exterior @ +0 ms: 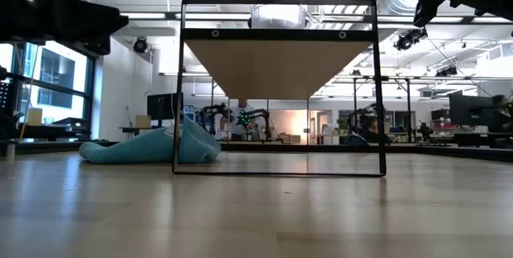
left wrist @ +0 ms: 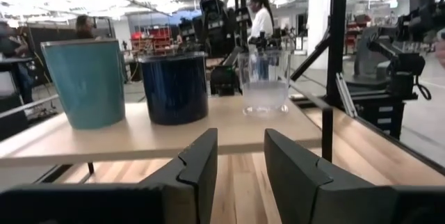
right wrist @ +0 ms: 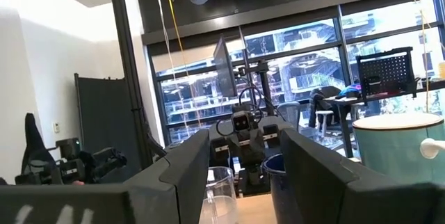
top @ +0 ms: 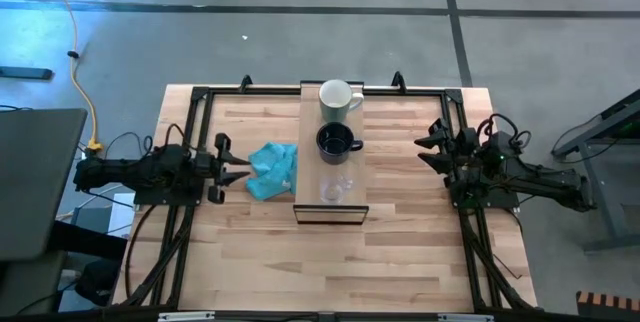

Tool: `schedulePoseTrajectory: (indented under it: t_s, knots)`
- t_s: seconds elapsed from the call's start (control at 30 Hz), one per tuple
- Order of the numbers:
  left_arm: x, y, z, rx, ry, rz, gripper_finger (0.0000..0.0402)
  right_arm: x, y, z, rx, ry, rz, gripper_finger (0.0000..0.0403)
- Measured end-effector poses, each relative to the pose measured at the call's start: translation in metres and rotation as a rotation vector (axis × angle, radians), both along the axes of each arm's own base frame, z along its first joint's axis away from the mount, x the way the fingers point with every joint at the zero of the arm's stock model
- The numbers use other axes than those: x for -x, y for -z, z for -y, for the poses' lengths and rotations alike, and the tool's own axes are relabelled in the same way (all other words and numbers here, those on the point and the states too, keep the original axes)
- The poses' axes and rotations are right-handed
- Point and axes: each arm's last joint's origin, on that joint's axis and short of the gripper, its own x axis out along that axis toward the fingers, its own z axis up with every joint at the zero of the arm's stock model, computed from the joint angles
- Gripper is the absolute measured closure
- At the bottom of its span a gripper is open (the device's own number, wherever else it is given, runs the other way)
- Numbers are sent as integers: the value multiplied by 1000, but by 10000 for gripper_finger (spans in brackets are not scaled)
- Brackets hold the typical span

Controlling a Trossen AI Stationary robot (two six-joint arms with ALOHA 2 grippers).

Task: Stack small to large cups/mugs on shelf
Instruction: Return to Home Position

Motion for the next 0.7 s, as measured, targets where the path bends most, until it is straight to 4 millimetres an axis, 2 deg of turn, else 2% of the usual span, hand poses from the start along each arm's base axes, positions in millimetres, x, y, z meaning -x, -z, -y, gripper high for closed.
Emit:
schedulePoseTrajectory:
  t_s: [0.27, 0.7]
  knots:
    - [0, 7, 0, 20, 1, -74, 296, 0, 0, 0, -16, -6, 3, 231]
    - [0, 7, 0, 19, 2, -74, 295, 0, 0, 0, -9, -4, -3, 231]
